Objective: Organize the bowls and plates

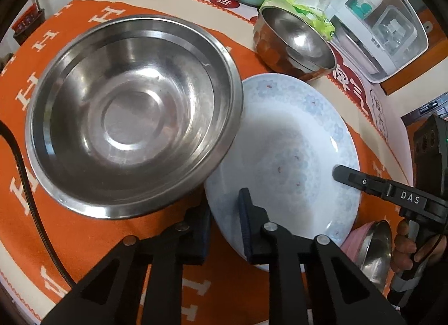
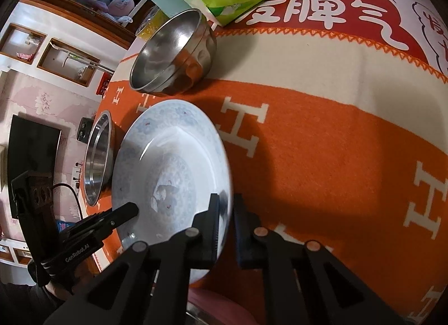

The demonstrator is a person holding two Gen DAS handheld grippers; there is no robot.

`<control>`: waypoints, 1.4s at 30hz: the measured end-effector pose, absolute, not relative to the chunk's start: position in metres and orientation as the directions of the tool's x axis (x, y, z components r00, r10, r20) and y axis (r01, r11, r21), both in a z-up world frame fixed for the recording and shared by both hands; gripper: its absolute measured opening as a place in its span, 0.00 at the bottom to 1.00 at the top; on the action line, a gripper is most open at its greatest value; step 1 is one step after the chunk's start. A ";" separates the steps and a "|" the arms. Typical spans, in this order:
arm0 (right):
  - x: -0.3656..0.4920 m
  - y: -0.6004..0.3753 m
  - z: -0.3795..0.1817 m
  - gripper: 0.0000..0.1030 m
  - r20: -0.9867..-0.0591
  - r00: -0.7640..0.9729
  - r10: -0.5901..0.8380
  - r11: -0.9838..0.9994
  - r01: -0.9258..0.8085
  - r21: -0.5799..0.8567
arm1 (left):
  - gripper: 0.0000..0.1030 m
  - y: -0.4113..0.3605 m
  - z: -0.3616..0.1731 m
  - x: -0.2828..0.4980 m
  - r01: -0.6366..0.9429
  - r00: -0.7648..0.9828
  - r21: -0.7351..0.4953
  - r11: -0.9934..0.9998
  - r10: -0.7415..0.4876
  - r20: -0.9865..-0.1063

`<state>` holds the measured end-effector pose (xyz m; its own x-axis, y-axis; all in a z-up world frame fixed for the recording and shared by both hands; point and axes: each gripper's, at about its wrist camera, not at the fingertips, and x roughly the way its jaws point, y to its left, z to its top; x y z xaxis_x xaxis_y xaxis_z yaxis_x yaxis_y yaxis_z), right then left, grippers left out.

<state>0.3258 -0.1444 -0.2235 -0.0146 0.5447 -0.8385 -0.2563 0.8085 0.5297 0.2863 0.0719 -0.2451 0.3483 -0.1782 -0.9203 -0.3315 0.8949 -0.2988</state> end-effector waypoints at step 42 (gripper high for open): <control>0.304 -0.165 -0.167 0.08 -0.818 0.105 0.566 0.807 -0.273 0.523 | 0.16 0.070 -0.192 0.262 -0.224 0.524 -0.360 0.906 -0.199 -0.828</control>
